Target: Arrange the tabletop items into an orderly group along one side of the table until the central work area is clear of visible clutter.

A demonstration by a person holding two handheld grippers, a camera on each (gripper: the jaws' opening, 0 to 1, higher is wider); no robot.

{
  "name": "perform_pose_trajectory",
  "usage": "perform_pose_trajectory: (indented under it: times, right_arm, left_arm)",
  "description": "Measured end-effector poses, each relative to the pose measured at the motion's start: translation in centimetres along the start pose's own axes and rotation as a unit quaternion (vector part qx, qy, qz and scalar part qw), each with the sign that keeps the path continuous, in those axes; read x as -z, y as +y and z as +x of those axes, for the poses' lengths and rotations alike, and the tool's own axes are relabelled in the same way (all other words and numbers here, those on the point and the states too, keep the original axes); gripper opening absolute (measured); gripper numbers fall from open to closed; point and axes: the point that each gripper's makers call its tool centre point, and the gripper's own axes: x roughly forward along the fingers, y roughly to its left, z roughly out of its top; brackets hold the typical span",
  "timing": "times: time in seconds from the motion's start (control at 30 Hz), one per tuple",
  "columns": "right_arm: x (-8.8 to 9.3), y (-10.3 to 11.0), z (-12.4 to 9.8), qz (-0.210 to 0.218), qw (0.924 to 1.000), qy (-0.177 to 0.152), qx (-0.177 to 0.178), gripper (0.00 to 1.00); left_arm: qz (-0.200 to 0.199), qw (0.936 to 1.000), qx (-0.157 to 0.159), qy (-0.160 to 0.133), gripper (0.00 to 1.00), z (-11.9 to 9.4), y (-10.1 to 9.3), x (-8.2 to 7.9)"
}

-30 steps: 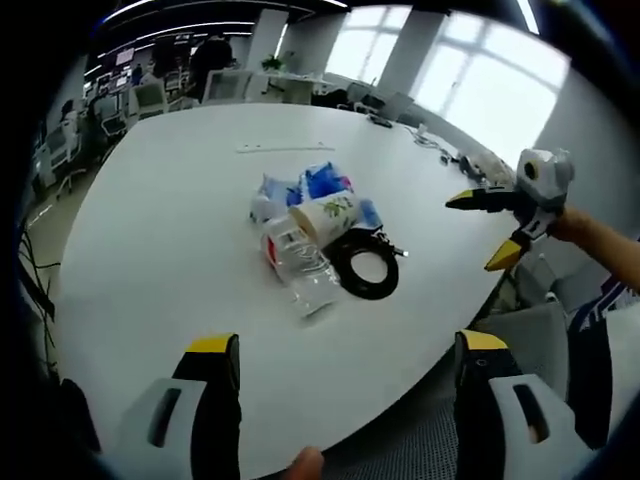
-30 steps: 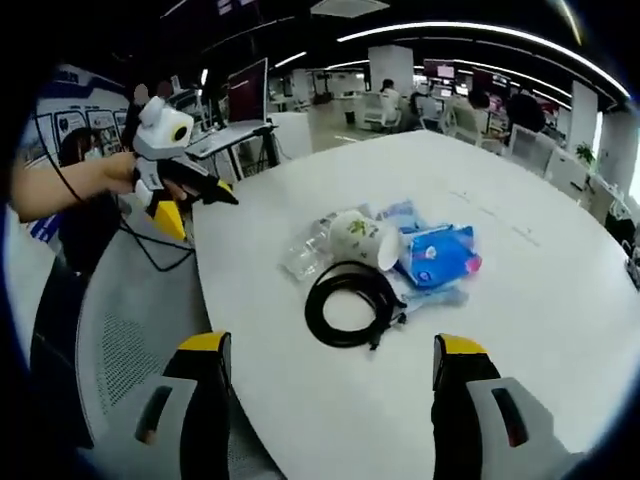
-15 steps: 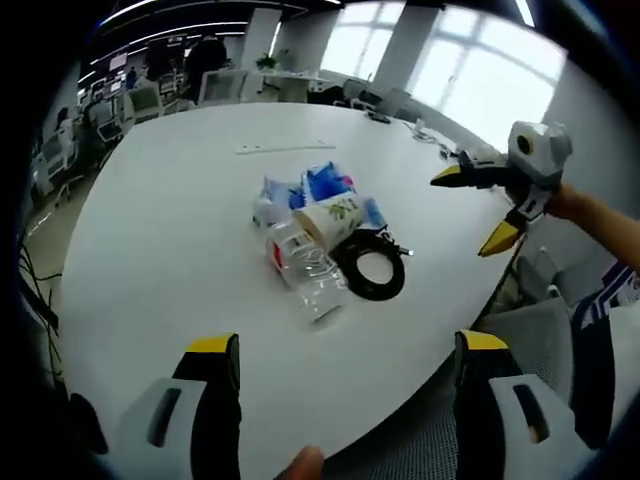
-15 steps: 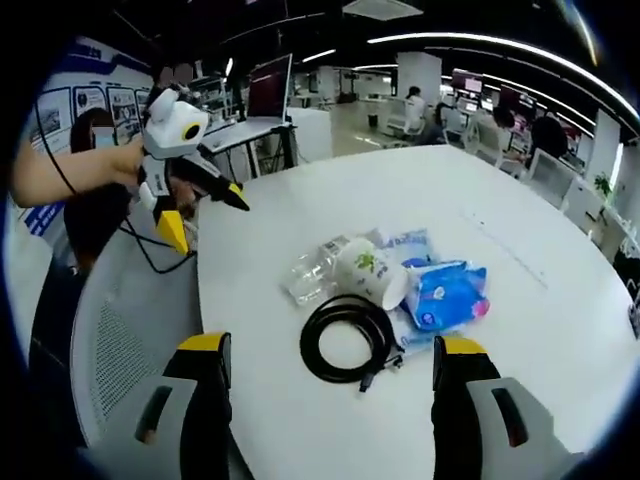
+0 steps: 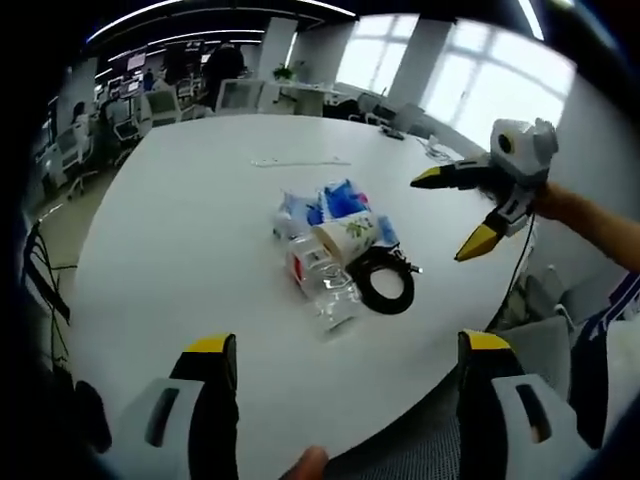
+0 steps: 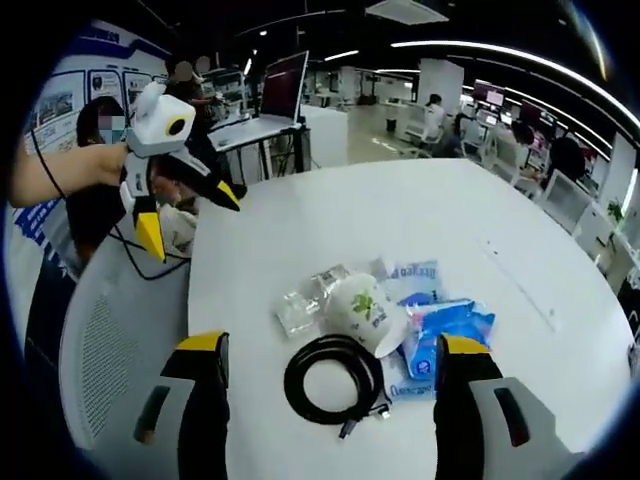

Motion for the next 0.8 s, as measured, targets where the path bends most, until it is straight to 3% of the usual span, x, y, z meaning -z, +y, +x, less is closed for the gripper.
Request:
perform_pose_trajectory:
  times: [0.13, 0.43, 0.73, 0.8]
  right_arm:
    - [-0.9, -0.3, 1.0, -0.011, 0.9999, -0.001, -0.008, 0.83]
    - [-1.2, -0.7, 2.5, -0.045, 0.9984, 0.011, -0.033, 0.83]
    - [-1.0, -1.2, 5.3, -0.082, 0.9947, 0.024, -0.056, 0.81]
    - [-0.6, -1.5, 6.0, -0.101, 0.9922, 0.041, -0.060, 0.81]
  left_arm:
    - [-0.028, 0.9996, -0.001, -0.011, 0.88, -0.5, 0.2, 0.2]
    - [-0.033, 0.9993, -0.013, -0.011, 0.87, -0.9, -0.2, 0.6]
    - [-0.036, 0.9993, 0.000, -0.008, 0.86, -0.1, -2.2, 1.0]
    - [-0.042, 0.9991, 0.005, -0.008, 0.86, 0.2, -2.5, 1.1]
